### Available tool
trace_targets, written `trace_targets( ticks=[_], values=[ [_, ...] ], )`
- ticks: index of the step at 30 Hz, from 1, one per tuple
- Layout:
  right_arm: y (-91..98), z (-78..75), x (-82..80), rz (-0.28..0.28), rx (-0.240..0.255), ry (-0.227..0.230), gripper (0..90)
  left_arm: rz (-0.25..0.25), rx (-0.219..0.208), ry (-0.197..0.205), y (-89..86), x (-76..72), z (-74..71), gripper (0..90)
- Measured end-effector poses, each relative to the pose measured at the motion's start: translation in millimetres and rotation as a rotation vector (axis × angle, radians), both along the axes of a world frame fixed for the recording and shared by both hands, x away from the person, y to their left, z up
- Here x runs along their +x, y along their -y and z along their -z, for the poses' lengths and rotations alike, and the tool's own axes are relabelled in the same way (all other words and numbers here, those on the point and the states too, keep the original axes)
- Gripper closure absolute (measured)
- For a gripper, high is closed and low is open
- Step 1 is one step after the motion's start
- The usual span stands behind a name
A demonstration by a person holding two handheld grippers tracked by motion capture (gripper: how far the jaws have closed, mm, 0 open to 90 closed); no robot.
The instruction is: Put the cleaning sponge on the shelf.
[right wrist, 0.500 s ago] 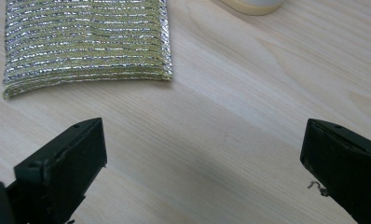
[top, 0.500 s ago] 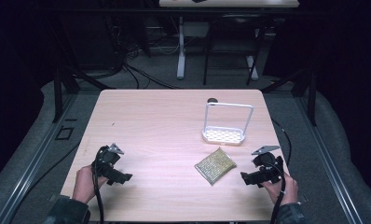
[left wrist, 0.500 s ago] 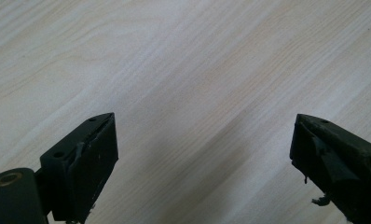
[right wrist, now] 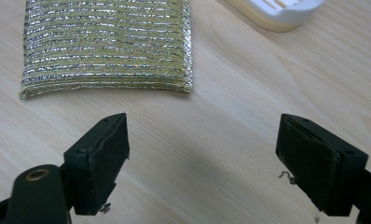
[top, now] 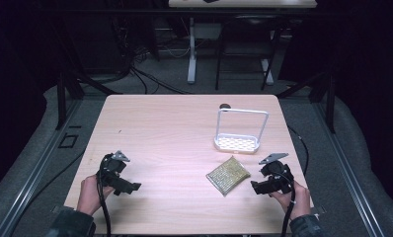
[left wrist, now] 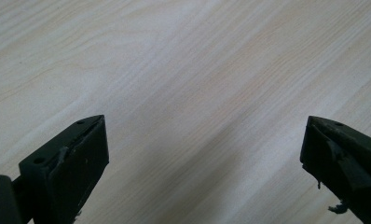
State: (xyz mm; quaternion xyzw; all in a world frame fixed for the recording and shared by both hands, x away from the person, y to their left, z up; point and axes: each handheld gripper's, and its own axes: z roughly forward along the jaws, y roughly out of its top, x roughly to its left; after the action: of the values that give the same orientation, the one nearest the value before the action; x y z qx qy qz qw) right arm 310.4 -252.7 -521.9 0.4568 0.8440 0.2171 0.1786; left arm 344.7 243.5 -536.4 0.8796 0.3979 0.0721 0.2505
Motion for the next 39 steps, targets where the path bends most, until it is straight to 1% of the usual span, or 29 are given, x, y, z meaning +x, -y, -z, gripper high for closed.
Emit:
trace_targets(
  ticks=[1, 3, 4, 5, 6, 7, 10, 11, 13, 14, 18, 19, 22, 23, 24, 27, 30, 32, 35, 39],
  values=[
    [-3.1, 1.0, 0.7, -0.013, -0.021, 0.002, 15.3, 0.000, 0.000, 0.000, -0.1, 0.0, 0.0, 0.4],
    [-4.6, 0.9, 0.6, -0.015, -0.022, 0.004, 14.2, 0.000, -0.003, 0.001, -0.1, -0.2, 0.0, 0.3],
    [-5.5, -0.7, 0.6, -0.032, -0.016, 0.019, 13.7, 0.002, -0.002, 0.000, 0.1, -0.5, -0.1, 0.1],
    [-6.7, -1.1, 0.4, -0.030, -0.003, 0.026, 13.3, 0.003, -0.001, 0.000, 0.2, -0.5, 0.0, 0.1],
    [-7.4, -1.8, 0.6, -0.035, -0.004, 0.030, 12.9, 0.004, 0.000, -0.001, 0.3, -0.4, 0.0, 0.1],
    [-7.4, -1.8, 0.6, -0.035, -0.004, 0.030, 12.9, 0.004, 0.000, -0.001, 0.3, -0.4, 0.0, 0.1],
    [-10.1, -3.2, 2.4, -0.076, 0.040, 0.028, 7.3, 0.009, 0.002, -0.007, 0.6, 0.2, 0.4, 0.1],
    [-11.3, -3.8, 2.8, -0.079, 0.051, 0.028, 6.3, 0.008, 0.001, -0.009, 0.4, 0.4, 0.7, 0.1],
    [-12.1, -4.5, 3.9, -0.087, 0.052, 0.030, 5.9, 0.009, 0.000, -0.010, 0.1, 0.5, 0.9, 0.1],
    [-14.9, -5.1, 5.6, -0.095, 0.067, 0.026, 3.3, 0.010, -0.001, -0.009, -0.1, 0.4, 1.0, 0.1],
    [-21.6, -5.3, 8.9, -0.111, 0.068, 0.016, 0.8, 0.011, 0.001, -0.008, 0.2, -0.5, 1.0, 0.1],
    [-23.3, -5.4, 9.9, -0.116, 0.069, 0.014, 0.1, 0.013, 0.010, -0.015, 1.2, -0.7, 2.0, 0.1],
    [-27.5, -4.2, 14.1, -0.130, 0.069, 0.006, 0.0, 0.021, 0.014, -0.017, 1.9, -0.9, 2.2, 0.1],
    [-28.6, -3.5, 15.6, -0.132, 0.078, -0.002, 0.0, 0.021, 0.013, -0.017, 1.5, -0.9, 2.2, 0.1],
    [-29.5, -2.9, 17.0, -0.131, 0.076, -0.008, 0.0, 0.021, 0.013, -0.017, 1.5, -0.9, 2.2, 0.1],
    [-31.2, -1.7, 19.8, -0.141, 0.079, -0.013, 0.0, 0.013, 0.007, -0.018, 0.3, -1.1, 2.6, 0.1],
    [-37.3, -1.0, 23.4, -0.147, 0.083, -0.024, 0.0, 0.016, 0.012, -0.018, 1.0, -1.3, 2.4, 0.1],
    [-39.0, -0.8, 24.6, -0.152, 0.077, -0.032, 0.0, 0.017, 0.013, -0.019, 1.1, -1.3, 2.5, 0.1],
    [-47.1, 1.9, 29.0, -0.169, 0.068, -0.043, 0.0, 0.015, 0.014, -0.020, 1.1, -1.1, 2.7, 0.1],
    [-52.5, 4.8, 34.1, -0.173, 0.073, -0.059, 0.0, 0.016, 0.014, -0.020, 0.9, -1.0, 2.6, 0.1]
  ],
)
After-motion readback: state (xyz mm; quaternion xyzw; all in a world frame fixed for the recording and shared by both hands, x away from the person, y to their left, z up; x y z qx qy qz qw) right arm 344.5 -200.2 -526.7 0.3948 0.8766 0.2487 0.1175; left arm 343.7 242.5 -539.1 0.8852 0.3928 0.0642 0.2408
